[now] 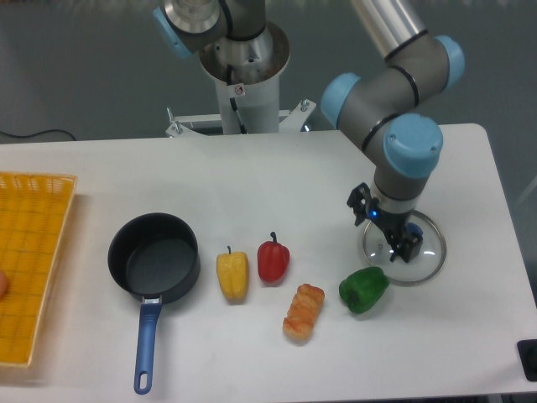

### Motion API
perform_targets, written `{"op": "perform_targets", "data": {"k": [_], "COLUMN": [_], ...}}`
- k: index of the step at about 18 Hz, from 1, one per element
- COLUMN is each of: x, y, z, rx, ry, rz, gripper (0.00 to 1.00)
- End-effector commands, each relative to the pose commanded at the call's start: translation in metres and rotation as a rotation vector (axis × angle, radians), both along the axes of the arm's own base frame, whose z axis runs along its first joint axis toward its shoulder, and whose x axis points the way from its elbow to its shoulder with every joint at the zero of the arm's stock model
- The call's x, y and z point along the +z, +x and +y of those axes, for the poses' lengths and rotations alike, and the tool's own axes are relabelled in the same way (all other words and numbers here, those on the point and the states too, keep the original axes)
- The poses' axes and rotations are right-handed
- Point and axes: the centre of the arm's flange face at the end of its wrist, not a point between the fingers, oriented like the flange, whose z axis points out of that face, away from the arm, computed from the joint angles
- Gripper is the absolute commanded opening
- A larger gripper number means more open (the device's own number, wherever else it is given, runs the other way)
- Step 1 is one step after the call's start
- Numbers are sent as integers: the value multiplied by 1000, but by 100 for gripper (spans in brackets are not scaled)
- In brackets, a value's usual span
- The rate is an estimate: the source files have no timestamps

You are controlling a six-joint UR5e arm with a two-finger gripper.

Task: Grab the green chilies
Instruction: 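Move the open gripper over the green bell pepper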

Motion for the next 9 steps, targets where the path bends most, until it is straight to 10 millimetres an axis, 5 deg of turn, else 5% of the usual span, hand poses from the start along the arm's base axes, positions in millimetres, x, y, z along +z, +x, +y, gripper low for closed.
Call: {"op": "perform_targets", "data": {"k": [9], "x": [-20], "y": [-14], "z": [11], "rx": [15], "ry": [35], "rz": [5], "gripper": [100]}}
